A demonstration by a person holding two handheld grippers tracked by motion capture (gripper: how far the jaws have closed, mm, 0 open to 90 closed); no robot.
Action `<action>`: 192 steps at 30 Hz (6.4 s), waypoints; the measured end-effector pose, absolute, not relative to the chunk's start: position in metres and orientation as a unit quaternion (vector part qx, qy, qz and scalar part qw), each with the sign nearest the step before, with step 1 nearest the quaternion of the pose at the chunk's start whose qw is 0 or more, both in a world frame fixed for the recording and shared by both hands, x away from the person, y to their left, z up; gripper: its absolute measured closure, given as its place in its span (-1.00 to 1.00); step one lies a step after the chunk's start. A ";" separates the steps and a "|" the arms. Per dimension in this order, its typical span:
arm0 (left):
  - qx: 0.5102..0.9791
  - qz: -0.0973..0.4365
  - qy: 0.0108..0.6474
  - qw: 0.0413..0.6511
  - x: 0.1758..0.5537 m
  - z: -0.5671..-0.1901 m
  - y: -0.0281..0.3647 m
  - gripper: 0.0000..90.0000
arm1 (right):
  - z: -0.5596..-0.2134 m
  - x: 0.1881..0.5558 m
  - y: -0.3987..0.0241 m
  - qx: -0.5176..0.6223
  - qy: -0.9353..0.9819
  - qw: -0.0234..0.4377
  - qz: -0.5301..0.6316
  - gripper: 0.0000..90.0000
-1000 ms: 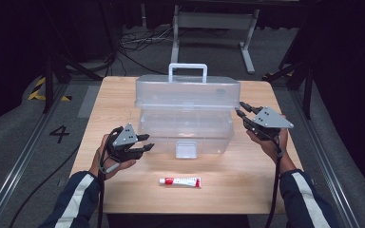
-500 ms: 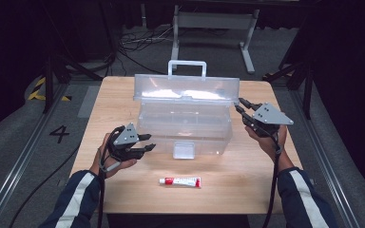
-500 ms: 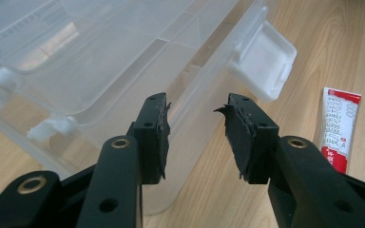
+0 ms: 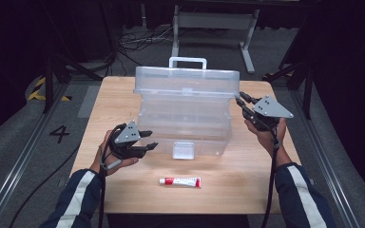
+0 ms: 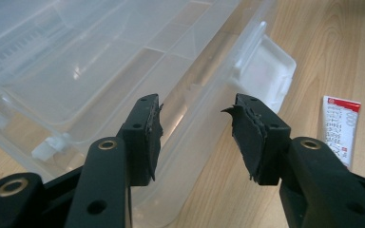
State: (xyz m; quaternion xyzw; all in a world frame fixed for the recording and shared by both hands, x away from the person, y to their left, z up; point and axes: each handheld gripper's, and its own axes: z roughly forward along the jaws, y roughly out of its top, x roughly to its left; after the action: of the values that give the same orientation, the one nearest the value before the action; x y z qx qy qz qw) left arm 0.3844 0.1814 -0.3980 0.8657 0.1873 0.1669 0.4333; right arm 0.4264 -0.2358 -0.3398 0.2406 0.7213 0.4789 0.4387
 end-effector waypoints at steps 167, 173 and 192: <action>0.913 0.105 0.115 0.378 0.423 -0.419 0.164 0.68 | -0.335 0.670 -0.215 0.415 0.734 0.346 0.412 0.86; 0.912 0.104 0.115 0.379 0.423 -0.419 0.164 0.68 | -0.337 0.676 -0.214 0.422 0.740 0.339 0.400 0.86; 0.909 0.102 0.121 0.385 0.425 -0.421 0.164 0.69 | -0.346 0.674 -0.229 0.435 0.739 0.322 0.402 0.99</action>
State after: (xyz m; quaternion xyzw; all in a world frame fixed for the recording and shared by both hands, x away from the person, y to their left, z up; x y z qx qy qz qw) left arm 0.4246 0.1637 -0.4206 0.9092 0.1213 0.1023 0.3848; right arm 0.6742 -0.2288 -0.3456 0.4347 0.7388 0.4018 0.3221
